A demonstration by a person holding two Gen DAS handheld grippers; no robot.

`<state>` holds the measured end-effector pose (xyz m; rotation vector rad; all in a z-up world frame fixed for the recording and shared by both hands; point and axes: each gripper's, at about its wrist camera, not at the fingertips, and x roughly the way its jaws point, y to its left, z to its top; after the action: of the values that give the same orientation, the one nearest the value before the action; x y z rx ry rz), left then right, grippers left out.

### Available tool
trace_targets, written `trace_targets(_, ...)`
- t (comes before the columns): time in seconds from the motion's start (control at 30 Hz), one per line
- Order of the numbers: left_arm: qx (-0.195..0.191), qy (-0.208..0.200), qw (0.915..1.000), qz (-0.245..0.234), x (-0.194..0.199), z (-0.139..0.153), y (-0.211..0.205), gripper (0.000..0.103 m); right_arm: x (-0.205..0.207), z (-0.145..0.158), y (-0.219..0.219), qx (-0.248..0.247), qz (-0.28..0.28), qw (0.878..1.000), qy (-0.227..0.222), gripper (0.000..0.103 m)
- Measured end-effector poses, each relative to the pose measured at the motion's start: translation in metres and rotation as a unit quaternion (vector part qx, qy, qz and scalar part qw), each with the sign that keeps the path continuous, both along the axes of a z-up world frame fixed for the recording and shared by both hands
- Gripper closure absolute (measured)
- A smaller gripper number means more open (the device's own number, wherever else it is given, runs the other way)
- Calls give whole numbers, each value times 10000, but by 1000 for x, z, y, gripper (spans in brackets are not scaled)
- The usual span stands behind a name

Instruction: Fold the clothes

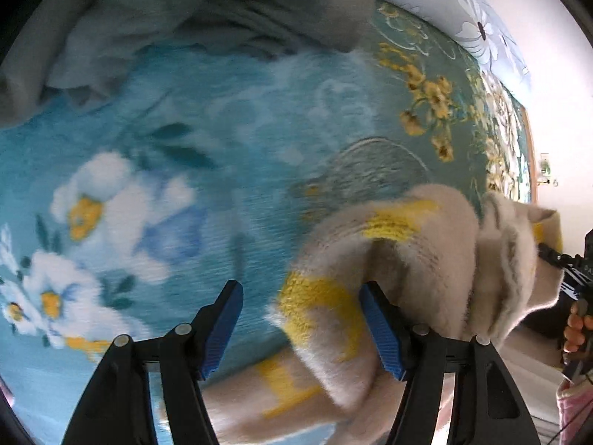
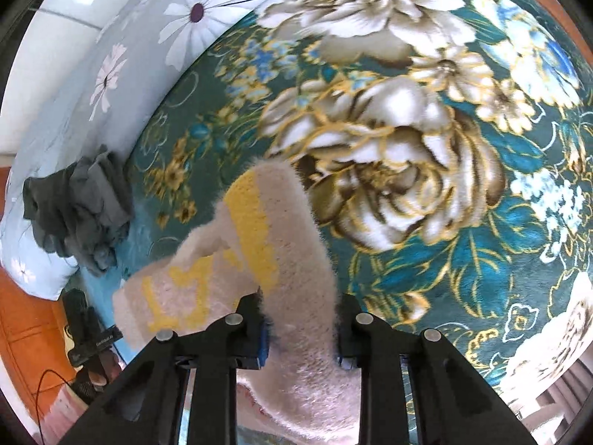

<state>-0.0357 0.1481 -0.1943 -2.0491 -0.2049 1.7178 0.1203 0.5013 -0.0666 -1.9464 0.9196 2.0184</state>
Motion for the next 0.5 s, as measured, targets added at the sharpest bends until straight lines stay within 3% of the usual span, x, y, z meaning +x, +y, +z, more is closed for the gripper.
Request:
trace_targets(0.07,4,6,10000,31,2,0,4,61,0,3,2,-4,-34,10000,36,78)
trace_targets(0.1,9,8,10000,96,4,1,5,62,1,5,2,-23,-65,10000,65,78)
trace_targets(0.17,31,93,9997,231,9,6,3,75,-1,7,2,-40,-121,9999,73,78)
trace_targets(0.23,86,189,9990,390,12,17,-3,82,-2,10,1,-61,-146,9998,85,78)
trace_targets(0.33,120,402,9973,595,25,37,-11,87,-6,18,-3,-93,-165,9997,176,78)
trace_targets(0.5,167,1089,9893,958,29,95,-16,89,-20,53,-12,-119,-16,9982,593,79)
